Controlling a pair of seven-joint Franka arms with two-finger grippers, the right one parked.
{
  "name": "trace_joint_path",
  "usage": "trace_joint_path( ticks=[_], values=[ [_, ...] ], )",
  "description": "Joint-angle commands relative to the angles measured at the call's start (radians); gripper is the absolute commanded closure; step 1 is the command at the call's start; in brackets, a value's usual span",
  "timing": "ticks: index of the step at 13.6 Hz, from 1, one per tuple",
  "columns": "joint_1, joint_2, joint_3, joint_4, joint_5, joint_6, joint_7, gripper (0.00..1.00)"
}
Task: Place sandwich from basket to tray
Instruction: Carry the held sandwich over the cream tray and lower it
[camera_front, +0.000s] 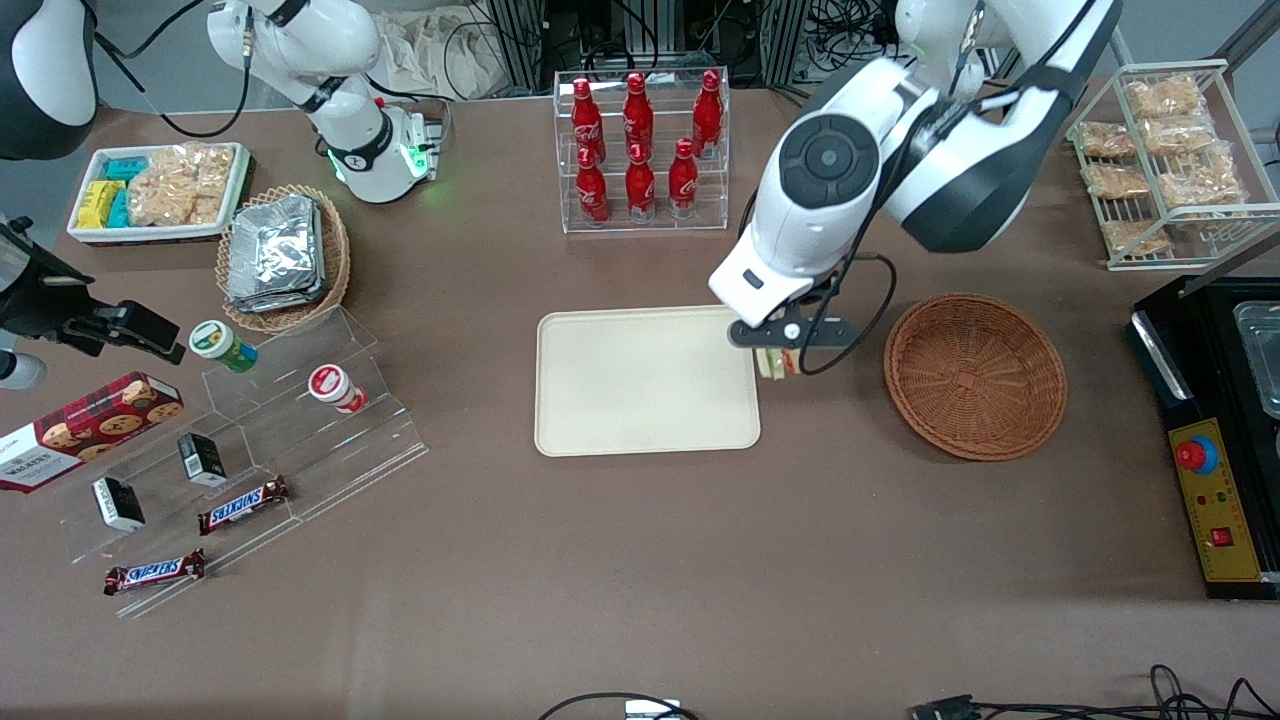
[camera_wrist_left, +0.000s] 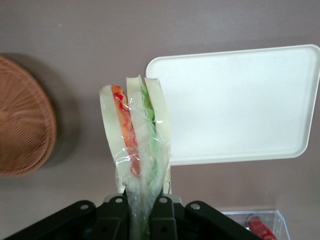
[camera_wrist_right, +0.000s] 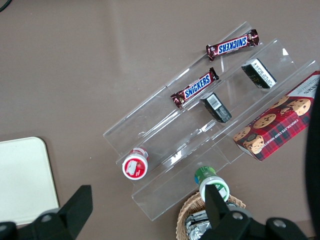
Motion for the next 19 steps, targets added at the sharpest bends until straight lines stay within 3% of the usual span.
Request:
trace_joint_path(
  ticks=[1,6,9,13,14,15,16,17,19],
  values=[
    [0.014,0.01,-0.021,-0.171,0.044,0.211,-0.02,0.97],
    [0.015,0.226,-0.022,-0.234,0.279,0.406,-0.155,0.97],
    [0.002,0.303,-0.022,-0.233,0.333,0.479,-0.224,0.97],
    [-0.011,0.332,-0.022,-0.233,0.336,0.509,-0.254,0.96],
    [-0.012,0.337,-0.021,-0.234,0.336,0.509,-0.257,0.92],
    [-0.014,0.338,-0.021,-0.234,0.336,0.509,-0.258,0.79],
    [-0.012,0.34,-0.021,-0.234,0.335,0.509,-0.26,0.26],
    [-0.012,0.34,-0.021,-0.24,0.335,0.509,-0.26,0.0],
    [-0.011,0.337,-0.021,-0.248,0.335,0.506,-0.26,0.0]
  ],
)
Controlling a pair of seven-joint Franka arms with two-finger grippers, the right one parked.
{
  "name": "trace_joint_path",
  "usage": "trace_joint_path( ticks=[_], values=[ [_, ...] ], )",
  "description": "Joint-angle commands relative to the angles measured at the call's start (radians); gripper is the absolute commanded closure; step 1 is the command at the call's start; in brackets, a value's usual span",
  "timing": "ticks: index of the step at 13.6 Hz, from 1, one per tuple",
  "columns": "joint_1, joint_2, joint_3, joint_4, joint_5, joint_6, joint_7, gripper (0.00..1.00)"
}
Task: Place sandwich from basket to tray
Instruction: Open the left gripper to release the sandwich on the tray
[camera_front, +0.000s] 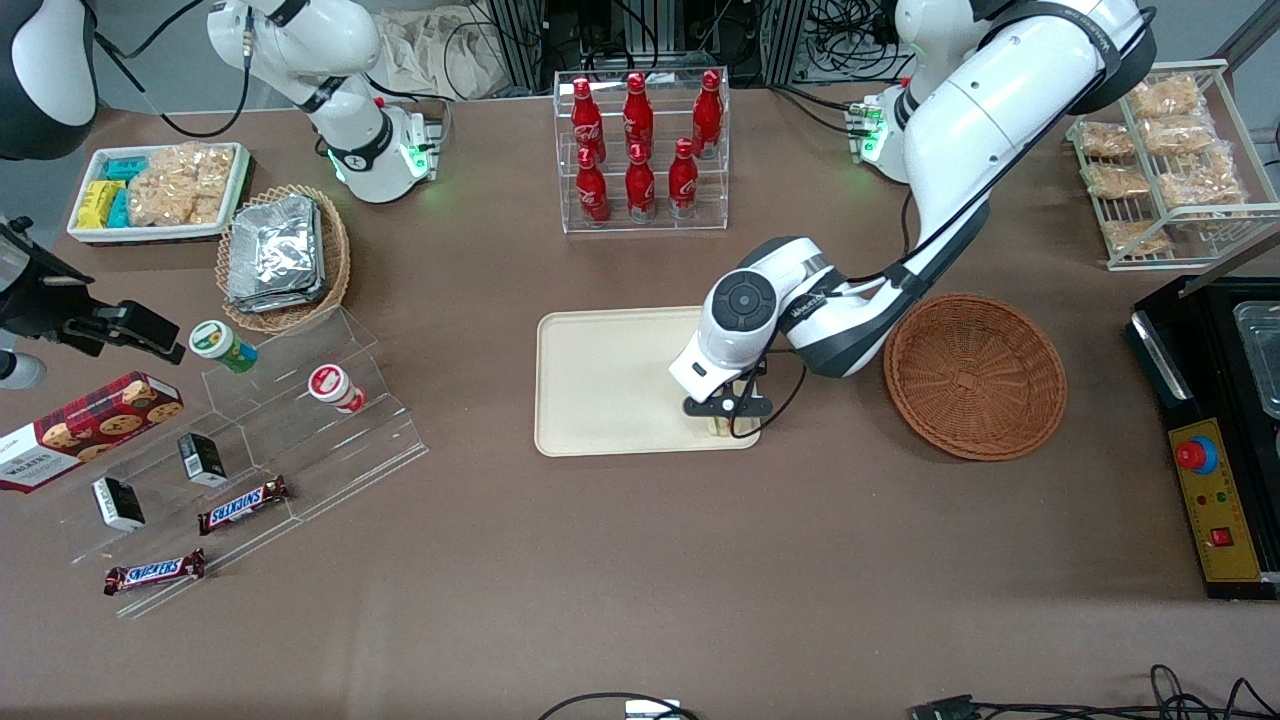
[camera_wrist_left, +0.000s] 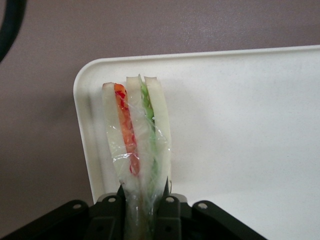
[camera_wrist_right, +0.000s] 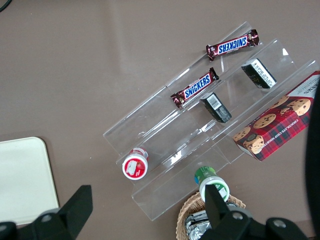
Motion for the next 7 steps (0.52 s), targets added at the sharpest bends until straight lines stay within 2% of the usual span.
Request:
trace_joint_path(
  ticks=[1,5,7],
  values=[
    [0.002,0.005,-0.01,0.002,0.025,-0.005,-0.026,0.0],
    [0.006,-0.027,-0.013,0.01,0.023,-0.055,-0.014,0.0],
    [0.009,-0.104,-0.013,0.025,0.01,-0.116,-0.016,0.0]
  ],
)
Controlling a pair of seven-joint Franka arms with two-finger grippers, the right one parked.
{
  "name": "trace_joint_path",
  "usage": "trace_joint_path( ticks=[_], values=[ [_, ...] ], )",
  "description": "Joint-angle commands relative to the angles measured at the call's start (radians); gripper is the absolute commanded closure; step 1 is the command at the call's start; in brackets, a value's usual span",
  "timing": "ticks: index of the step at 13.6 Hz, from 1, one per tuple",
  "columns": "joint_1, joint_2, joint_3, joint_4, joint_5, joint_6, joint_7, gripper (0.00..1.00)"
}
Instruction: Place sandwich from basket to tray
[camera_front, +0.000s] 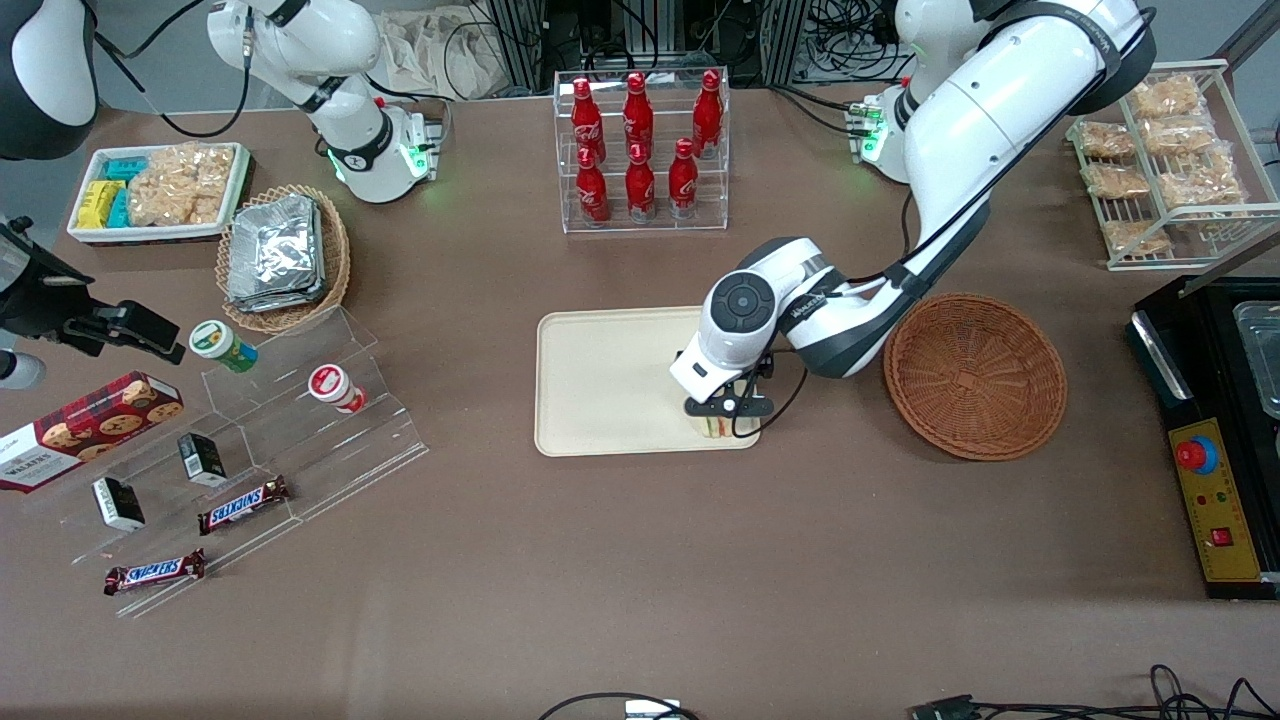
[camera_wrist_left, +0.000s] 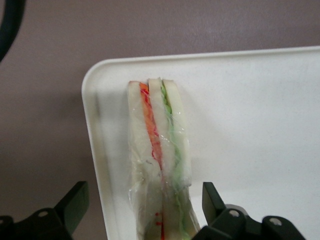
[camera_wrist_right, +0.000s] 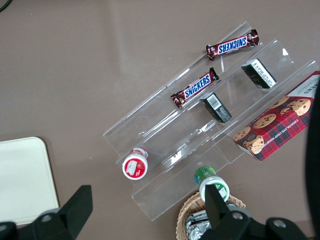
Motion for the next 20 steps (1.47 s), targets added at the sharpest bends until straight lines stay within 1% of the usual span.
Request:
trace_joint_path(
  ticks=[1,3,4,5,6,7,9,10,11,13,16,17,18,19,20],
  values=[
    [0.01,-0.127,-0.011,0.027,0.004,-0.131,-0.01,0.0],
    [0.018,-0.205,-0.005,0.091,-0.033,-0.281,0.013,0.0],
    [0.03,-0.245,0.004,0.11,-0.073,-0.323,0.046,0.0],
    [0.041,-0.306,0.041,0.113,-0.115,-0.349,0.089,0.0],
    [0.024,-0.387,0.135,0.104,-0.146,-0.36,0.141,0.0],
    [0.001,-0.458,0.209,0.092,-0.183,-0.37,0.233,0.0],
    [-0.016,-0.573,0.394,0.063,-0.336,-0.411,0.417,0.0],
    [-0.043,-0.638,0.488,0.02,-0.369,-0.409,0.494,0.0],
    [-0.063,-0.69,0.575,-0.022,-0.381,-0.405,0.578,0.0],
    [-0.08,-0.741,0.695,-0.051,-0.418,-0.412,0.707,0.0],
    [-0.079,-0.741,0.783,-0.01,-0.421,-0.417,0.867,0.0],
    [-0.077,-0.735,0.788,0.004,-0.424,-0.417,0.896,0.0],
    [-0.076,-0.732,0.788,0.018,-0.45,-0.431,0.895,0.0],
    [-0.074,-0.729,0.79,0.033,-0.508,-0.463,0.895,0.0],
    [-0.071,-0.723,0.791,0.045,-0.518,-0.475,0.904,0.0]
  ],
)
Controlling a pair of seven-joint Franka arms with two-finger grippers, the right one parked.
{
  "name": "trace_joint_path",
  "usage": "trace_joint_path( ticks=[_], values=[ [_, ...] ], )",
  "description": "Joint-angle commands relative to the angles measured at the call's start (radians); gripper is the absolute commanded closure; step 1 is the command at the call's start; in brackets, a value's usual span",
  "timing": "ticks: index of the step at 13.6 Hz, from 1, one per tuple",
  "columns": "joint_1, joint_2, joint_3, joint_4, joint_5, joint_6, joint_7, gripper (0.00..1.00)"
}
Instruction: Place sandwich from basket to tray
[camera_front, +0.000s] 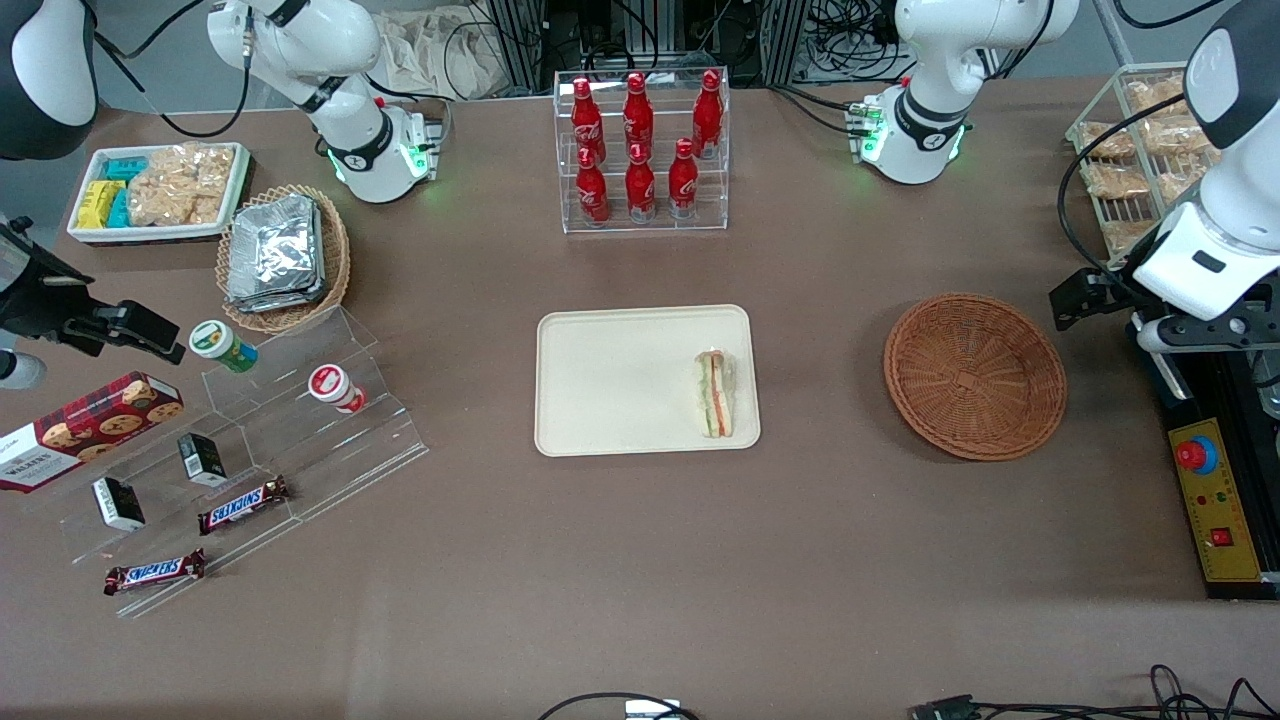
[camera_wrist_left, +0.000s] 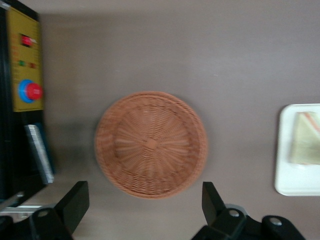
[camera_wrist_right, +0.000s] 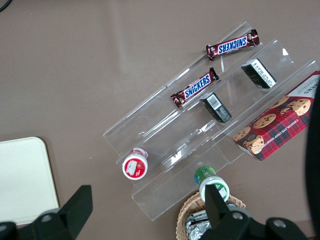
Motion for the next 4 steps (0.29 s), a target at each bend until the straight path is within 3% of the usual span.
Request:
trace_joint_path(
  ticks=[1,4],
  values=[
    [-0.012,0.017,0.02,0.048,-0.04,-0.044,0.024,0.0],
    [-0.013,0.027,0.023,0.071,-0.036,-0.047,0.011,0.0]
  ],
)
